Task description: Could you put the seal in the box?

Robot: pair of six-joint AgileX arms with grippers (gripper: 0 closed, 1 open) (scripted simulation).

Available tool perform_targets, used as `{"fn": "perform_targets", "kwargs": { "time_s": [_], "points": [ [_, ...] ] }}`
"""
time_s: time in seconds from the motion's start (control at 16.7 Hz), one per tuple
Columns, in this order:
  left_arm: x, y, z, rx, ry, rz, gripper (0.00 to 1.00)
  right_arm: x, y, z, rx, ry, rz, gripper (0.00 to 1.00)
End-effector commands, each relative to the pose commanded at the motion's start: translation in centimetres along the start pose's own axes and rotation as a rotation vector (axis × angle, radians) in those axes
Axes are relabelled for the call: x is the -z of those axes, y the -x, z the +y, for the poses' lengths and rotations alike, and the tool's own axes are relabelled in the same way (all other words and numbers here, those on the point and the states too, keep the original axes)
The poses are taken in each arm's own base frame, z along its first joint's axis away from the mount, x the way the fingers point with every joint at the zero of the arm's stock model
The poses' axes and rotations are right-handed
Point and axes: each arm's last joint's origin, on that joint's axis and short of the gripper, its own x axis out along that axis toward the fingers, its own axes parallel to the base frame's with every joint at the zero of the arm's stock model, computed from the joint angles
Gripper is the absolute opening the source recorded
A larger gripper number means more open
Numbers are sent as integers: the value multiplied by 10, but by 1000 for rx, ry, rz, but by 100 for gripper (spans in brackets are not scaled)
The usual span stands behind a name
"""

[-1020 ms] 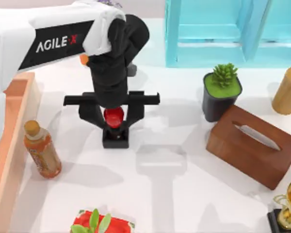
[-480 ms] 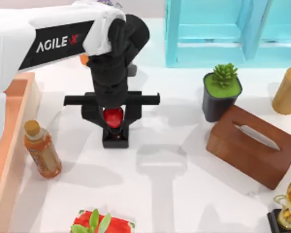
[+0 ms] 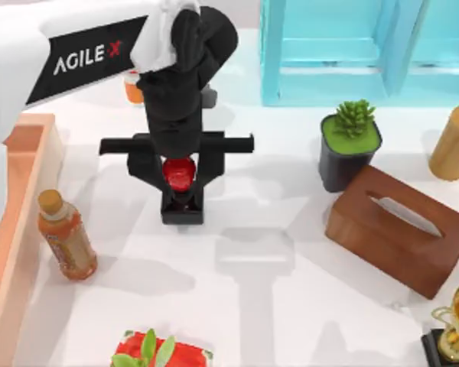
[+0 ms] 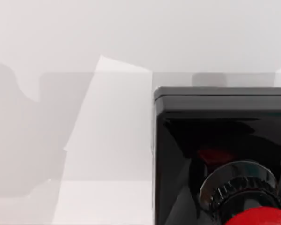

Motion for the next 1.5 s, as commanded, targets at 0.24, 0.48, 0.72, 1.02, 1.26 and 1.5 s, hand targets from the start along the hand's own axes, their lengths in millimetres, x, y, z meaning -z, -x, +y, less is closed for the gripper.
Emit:
{"fn": "perform_targets", "kwargs": {
  "time_s": [0.24,0.48,0.72,1.02,1.26,1.5],
  "points": [
    [0,50,0,-8,-2,13,0,0,0,0,0,0,0,100],
    [4,81,1,-2,-5,1,0,0,0,0,0,0,0,100],
    [2,79,3,-4,-4,4,0,0,0,0,0,0,0,100],
    [-8,90,66,1,-18,3,0,0,0,0,0,0,0,100],
    [-3,103,178,6,-21,-4,0,0,0,0,0,0,0,100],
    [34,116,275,4,-8,-34,0,0,0,0,0,0,0,100]
  ]
}}
